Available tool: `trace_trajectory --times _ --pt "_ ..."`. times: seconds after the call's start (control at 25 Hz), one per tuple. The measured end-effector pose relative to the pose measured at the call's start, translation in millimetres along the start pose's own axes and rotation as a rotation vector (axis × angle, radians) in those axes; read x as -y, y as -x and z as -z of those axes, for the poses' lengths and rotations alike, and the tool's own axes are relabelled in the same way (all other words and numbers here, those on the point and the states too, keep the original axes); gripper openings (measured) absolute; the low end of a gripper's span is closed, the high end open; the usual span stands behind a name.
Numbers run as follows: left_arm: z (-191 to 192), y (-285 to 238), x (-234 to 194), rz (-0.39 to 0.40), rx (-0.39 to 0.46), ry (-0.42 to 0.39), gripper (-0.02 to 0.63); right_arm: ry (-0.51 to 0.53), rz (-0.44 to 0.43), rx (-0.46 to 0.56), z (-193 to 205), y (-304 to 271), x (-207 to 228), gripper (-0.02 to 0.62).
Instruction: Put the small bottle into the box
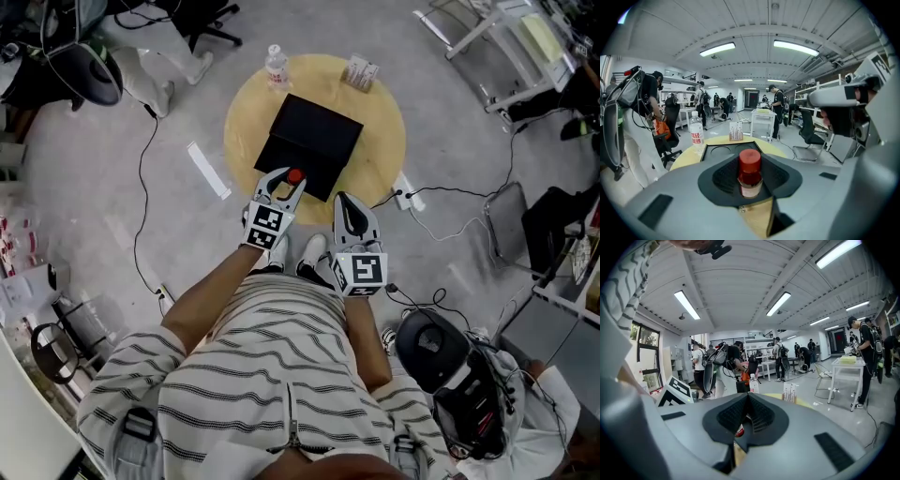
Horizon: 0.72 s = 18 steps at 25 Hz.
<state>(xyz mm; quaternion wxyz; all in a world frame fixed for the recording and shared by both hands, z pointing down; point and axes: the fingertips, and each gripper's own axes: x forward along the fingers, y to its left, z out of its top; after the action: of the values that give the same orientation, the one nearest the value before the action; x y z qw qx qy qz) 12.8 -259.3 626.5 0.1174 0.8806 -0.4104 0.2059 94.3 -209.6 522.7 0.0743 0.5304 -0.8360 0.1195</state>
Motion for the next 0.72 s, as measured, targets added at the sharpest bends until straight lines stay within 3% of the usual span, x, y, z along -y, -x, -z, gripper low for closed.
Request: trace_trajectory --times 0.72 --pt "23 -52 -12 -0.030 -0.074 -0.054 0.150 0.009 0.017 -0.006 1 1 1 0.009"
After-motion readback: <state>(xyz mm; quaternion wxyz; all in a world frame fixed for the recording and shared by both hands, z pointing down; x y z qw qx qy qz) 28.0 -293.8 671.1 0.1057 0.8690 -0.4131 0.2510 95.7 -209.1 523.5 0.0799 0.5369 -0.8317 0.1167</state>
